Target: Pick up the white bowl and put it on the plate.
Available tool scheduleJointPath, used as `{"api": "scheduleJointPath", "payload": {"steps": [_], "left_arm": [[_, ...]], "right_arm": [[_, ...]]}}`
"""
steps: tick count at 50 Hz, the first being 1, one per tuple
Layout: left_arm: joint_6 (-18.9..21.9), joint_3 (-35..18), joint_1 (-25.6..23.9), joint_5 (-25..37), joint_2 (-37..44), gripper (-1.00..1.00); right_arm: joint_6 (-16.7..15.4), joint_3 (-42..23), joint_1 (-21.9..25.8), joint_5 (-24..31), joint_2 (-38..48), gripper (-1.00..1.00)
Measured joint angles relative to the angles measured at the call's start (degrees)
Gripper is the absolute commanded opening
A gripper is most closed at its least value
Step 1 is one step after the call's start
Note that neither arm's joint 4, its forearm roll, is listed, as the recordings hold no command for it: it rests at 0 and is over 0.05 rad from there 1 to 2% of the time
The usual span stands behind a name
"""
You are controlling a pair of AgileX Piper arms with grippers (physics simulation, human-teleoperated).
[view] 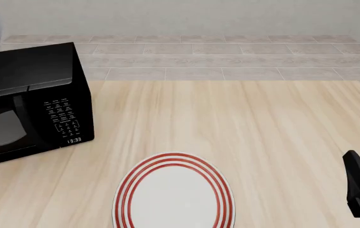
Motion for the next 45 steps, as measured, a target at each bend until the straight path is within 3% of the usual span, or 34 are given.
{"api": "scheduleJointPath", "payload": {"steps": [19, 45], "left_arm": [[-2.94, -0.39, -13.39, 5.29, -1.63, -1.00], [-7.92, 0.46, -29.02, 1.37, 3.71, -1.00]], "right_arm": [[0.00, 0.00, 0.00, 0.00, 0.00, 1.00], [0.00, 0.00, 0.00, 0.00, 0.00, 1.00]]}}
